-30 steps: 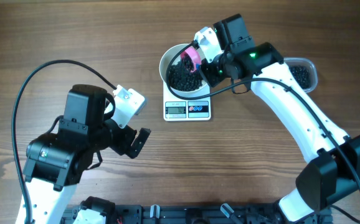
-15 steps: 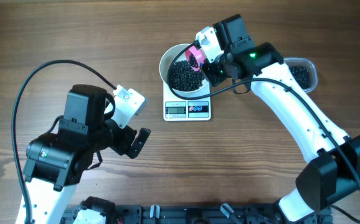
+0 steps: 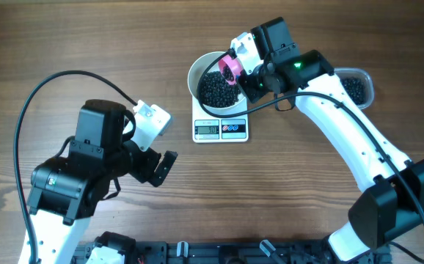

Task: Scoop item into bowl and weigh 150g on scale
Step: 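Tilt the scoop with the right gripper to pour beans into the bowl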

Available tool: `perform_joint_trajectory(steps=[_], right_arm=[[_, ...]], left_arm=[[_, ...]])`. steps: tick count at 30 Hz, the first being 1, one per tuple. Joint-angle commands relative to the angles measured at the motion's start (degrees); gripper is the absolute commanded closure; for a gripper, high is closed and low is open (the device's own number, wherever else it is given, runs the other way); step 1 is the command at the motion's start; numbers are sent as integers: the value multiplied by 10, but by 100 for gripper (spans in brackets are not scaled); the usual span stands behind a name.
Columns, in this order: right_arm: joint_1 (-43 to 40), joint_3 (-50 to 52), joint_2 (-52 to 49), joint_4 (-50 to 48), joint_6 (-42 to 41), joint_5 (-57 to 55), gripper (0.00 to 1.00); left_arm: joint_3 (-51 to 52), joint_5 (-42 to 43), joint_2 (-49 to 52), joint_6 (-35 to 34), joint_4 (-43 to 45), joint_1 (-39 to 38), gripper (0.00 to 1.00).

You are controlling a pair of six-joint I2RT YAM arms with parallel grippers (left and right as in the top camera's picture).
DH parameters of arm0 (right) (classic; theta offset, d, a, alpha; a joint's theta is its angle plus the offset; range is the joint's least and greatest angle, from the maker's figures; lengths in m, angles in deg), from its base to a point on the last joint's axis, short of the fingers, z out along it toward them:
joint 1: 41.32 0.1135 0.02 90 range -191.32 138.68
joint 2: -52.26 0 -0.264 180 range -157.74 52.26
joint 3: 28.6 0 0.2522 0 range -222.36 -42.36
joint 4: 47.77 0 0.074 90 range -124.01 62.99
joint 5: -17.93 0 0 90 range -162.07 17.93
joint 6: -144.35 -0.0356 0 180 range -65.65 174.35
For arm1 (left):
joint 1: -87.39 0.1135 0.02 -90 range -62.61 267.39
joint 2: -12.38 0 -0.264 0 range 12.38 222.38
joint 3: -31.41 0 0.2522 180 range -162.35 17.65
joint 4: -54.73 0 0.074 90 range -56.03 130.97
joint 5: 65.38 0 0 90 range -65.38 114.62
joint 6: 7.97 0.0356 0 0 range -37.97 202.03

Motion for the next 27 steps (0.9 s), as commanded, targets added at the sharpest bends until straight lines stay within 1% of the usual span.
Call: perform_joint_trajectory(steps=[1,4,8,12,16,19,21,24,27], right_arm=[[2,-13,16,0,5,-14,95],[2,-34,22,0,-3,-31,95],[22,-31,15,10,-2,-33,95],[41,-42,18,10,15,-139,96],[55,-39,9,25,13,-135,96],[56,-49,13,19,21,-138,96],[59,-59,19,15,10,-137,95],[59,-56,10,39,11,-134,96],[59,-58,15,30,8,-133,96]], left_arm=[[-10,9,0,12,2,4,0],[-10,9,0,12,2,4,0],[-10,9,0,12,2,4,0],[-10,9,0,12,2,4,0],[-10,9,0,12,2,4,0],[-10,9,0,12,2,4,0],[-10,9,0,12,2,4,0],[-10,9,0,12,2,4,0],[-10,9,0,12,2,4,0]])
